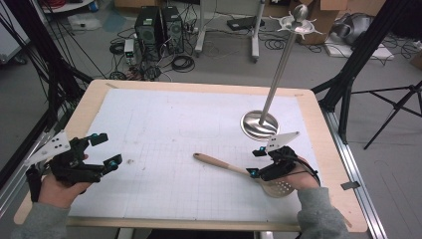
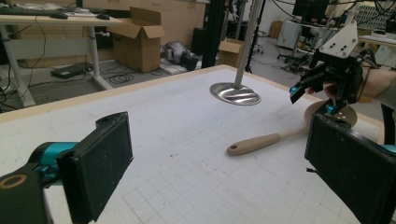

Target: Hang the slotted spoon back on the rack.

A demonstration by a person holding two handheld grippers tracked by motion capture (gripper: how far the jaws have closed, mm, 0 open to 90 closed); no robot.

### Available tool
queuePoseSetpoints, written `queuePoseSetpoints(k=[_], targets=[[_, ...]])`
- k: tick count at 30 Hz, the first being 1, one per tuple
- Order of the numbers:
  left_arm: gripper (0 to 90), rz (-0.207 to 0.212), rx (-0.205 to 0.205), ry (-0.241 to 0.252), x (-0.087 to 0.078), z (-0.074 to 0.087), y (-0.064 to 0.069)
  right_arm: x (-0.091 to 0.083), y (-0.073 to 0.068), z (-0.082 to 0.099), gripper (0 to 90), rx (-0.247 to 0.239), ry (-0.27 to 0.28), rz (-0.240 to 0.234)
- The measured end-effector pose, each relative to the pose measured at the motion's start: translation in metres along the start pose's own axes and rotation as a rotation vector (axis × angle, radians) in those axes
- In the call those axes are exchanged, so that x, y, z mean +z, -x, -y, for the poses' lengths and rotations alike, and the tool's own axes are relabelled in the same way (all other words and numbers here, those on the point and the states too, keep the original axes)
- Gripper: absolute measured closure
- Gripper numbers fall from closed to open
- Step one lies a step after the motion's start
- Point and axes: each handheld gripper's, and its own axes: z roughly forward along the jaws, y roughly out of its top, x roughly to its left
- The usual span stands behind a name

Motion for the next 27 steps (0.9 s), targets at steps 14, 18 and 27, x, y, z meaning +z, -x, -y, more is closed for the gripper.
queuePoseSetpoints(k=[14, 18, 27], targets=[[7.9, 0.001, 0.002, 0.000, 0.000, 0.000, 0.001, 0.014, -0.003, -0.001, 34.7, -0.046, -0.092, -0.014], [7.9, 0.002, 0.000, -0.003, 0.000, 0.001, 0.001, 0.018, -0.004, -0.001, 36.1, -0.061, -0.119, -0.007], [7.9, -0.004, 0.002, -0.001, -0.003, 0.001, 0.001, 0.031, -0.007, -0.001, 43.1, -0.091, -0.209, -0.021]])
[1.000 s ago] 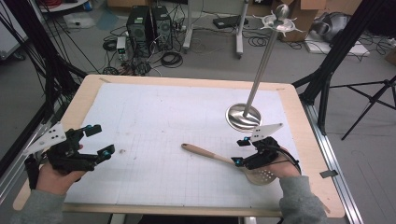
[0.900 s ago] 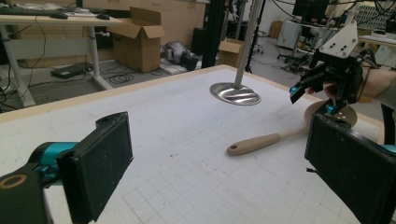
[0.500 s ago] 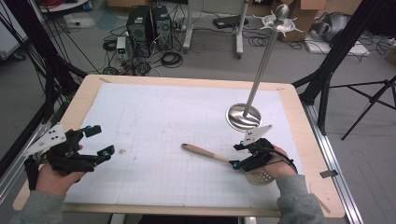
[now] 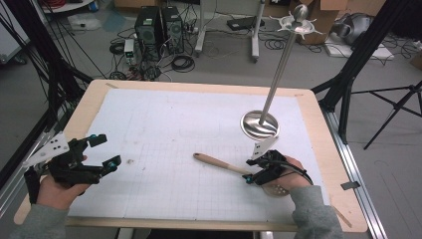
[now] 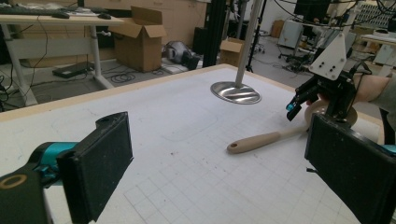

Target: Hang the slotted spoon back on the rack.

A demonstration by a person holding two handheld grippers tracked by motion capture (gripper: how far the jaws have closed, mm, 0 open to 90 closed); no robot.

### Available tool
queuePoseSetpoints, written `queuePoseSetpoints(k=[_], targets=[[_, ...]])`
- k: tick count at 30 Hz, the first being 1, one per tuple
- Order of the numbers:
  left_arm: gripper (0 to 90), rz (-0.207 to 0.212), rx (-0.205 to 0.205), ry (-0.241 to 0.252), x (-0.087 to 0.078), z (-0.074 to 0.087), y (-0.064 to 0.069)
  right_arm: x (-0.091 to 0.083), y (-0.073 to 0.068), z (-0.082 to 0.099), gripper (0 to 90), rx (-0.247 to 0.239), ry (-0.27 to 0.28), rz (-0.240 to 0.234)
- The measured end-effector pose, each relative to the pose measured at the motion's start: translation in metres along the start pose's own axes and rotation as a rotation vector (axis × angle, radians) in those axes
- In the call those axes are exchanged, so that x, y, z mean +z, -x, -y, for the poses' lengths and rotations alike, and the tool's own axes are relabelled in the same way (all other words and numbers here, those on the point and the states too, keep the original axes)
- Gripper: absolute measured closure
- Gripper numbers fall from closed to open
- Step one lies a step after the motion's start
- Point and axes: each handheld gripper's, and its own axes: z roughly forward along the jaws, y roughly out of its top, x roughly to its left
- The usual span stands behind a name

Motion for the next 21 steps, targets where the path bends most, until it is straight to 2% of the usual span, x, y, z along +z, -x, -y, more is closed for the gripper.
queuePoseSetpoints(k=[8, 21], targets=[[7.9, -0.005, 0.000, -0.003, -0.0014, 0.0009, -0.0004, 0.0052, -0.0013, -0.0004, 51.0, -0.008, -0.040, -0.016], [7.9, -0.007, -0.002, -0.004, -0.0023, 0.0015, -0.0008, 0.0085, -0.0031, -0.0004, 61.9, -0.020, -0.077, -0.008]])
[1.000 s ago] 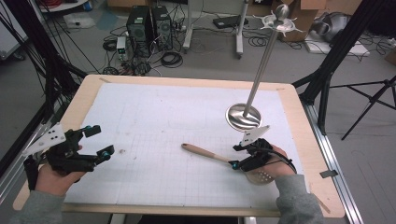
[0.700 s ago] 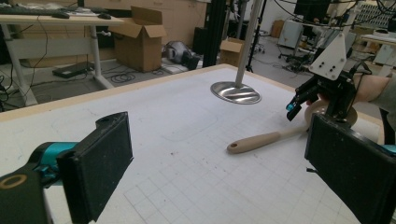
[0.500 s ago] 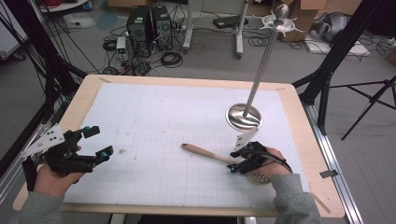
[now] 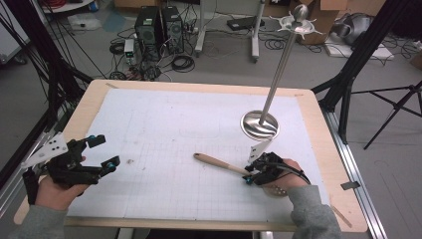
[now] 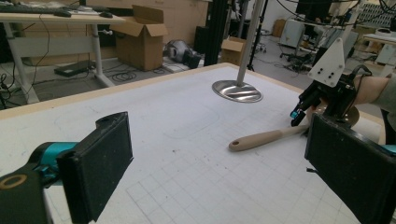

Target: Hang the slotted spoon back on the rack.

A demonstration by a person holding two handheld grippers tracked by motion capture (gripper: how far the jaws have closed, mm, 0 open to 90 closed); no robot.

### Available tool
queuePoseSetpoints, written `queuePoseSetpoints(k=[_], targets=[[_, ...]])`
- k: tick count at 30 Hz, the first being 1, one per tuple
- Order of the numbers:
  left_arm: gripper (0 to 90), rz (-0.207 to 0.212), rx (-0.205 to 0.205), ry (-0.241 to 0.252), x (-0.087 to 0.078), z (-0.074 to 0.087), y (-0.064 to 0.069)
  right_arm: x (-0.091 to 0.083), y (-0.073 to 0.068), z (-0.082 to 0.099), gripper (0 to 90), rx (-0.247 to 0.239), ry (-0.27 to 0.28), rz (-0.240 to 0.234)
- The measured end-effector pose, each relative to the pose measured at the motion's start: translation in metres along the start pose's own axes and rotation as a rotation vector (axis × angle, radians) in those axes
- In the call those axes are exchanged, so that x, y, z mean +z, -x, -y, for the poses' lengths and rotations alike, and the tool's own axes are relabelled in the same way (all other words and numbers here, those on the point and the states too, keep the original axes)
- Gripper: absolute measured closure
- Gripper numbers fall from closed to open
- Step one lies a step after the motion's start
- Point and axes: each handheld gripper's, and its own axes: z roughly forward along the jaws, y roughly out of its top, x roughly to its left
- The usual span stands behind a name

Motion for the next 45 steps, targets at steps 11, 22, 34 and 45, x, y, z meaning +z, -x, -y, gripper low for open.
queuePoseSetpoints(k=[11, 22, 34, 45], targets=[[7.9, 0.000, -0.002, -0.001, -0.001, 0.000, -0.001, -0.002, -0.001, 0.001, 70.0, 0.025, -0.011, 0.001], [7.9, 0.002, -0.004, -0.001, 0.000, 0.000, -0.001, -0.003, 0.000, 0.004, 77.1, 0.040, -0.005, 0.005], [7.9, 0.002, -0.007, 0.002, -0.001, 0.000, -0.001, -0.008, 0.004, 0.012, 77.8, 0.075, 0.050, -0.022], [7.9, 0.007, -0.009, 0.003, 0.000, -0.001, -0.002, -0.020, 0.008, 0.022, 77.9, 0.118, 0.115, -0.014]])
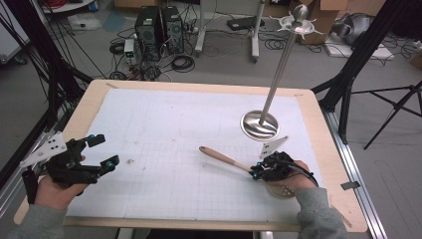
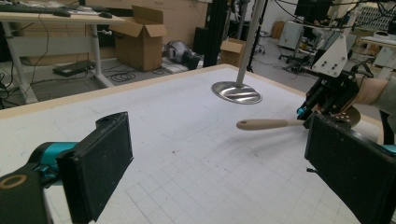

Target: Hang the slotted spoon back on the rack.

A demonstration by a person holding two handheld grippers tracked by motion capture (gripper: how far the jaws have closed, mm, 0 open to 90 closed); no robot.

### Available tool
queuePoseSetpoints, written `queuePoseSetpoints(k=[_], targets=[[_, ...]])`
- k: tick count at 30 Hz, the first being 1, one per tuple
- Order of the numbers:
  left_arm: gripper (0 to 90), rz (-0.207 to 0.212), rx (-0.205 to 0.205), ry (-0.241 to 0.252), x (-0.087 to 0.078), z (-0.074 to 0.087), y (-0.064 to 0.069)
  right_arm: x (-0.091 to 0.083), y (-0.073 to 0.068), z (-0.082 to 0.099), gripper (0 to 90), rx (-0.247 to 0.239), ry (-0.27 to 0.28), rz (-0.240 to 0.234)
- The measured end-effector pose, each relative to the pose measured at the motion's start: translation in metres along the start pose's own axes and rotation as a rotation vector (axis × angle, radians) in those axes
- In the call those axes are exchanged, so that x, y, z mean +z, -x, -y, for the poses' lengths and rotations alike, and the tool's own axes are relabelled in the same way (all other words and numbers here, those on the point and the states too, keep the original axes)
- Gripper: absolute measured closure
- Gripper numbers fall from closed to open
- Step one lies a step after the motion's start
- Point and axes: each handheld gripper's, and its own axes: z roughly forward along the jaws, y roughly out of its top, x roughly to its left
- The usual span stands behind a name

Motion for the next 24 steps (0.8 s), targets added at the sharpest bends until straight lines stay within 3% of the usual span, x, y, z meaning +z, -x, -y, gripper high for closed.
queuePoseSetpoints(k=[6, 19, 24], targets=[[7.9, 0.003, -0.001, 0.002, 0.002, -0.001, 0.000, -0.014, 0.002, 0.004, 77.9, 0.041, 0.067, 0.012], [7.9, 0.002, -0.005, 0.002, 0.005, -0.001, -0.002, -0.054, 0.007, 0.007, 77.9, 0.061, 0.176, 0.057], [7.9, 0.001, -0.005, 0.002, 0.004, -0.001, -0.003, -0.074, 0.008, 0.006, 77.9, 0.050, 0.190, 0.068]])
